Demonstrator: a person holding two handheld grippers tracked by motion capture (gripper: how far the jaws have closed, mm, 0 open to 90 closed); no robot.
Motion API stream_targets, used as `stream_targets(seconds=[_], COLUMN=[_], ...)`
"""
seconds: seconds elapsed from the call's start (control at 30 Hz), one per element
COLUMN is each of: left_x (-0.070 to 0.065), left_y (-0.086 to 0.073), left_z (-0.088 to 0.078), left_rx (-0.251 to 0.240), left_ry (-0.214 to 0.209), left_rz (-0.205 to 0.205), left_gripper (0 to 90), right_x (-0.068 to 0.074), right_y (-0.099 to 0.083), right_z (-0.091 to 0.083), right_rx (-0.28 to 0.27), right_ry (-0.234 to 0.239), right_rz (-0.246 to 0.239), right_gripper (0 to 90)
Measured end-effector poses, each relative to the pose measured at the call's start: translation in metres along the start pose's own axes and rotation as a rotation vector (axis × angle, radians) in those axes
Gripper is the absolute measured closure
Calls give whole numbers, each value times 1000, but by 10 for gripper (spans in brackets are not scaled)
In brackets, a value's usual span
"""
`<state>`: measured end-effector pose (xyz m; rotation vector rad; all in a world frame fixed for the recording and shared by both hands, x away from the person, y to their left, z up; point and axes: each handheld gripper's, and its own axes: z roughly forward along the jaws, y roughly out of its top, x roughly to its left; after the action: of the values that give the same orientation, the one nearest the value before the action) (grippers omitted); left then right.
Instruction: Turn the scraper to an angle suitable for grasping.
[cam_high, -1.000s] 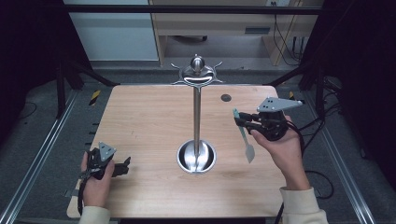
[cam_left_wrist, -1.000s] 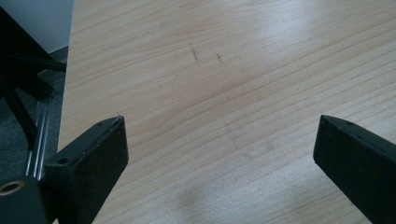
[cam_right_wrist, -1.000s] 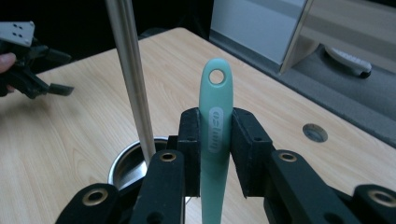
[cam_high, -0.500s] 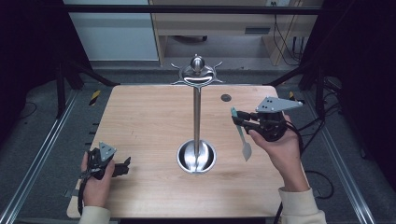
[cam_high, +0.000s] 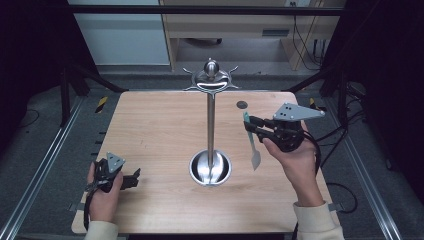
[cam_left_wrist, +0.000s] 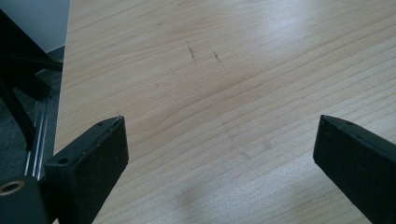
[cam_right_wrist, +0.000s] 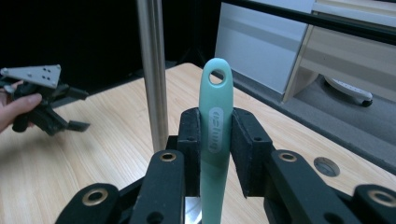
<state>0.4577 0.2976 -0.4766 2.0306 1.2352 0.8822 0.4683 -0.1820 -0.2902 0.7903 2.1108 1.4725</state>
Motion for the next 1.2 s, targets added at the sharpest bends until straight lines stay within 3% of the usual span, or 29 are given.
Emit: stream_targets(seconds=[0.57,1.2], left_x=[0,0], left_y=[0,0], left_z=[0,0], left_rx=[-2,2], left_ry=[-3,1], left_rz=[-1,5], left_gripper=[30,31], right_x=[7,14], right_y=[5,21], right_z=[-1,-18], right_rx=[-40,-158], right_ry=[23,54], right_rz=[4,19], right_gripper=[743,743])
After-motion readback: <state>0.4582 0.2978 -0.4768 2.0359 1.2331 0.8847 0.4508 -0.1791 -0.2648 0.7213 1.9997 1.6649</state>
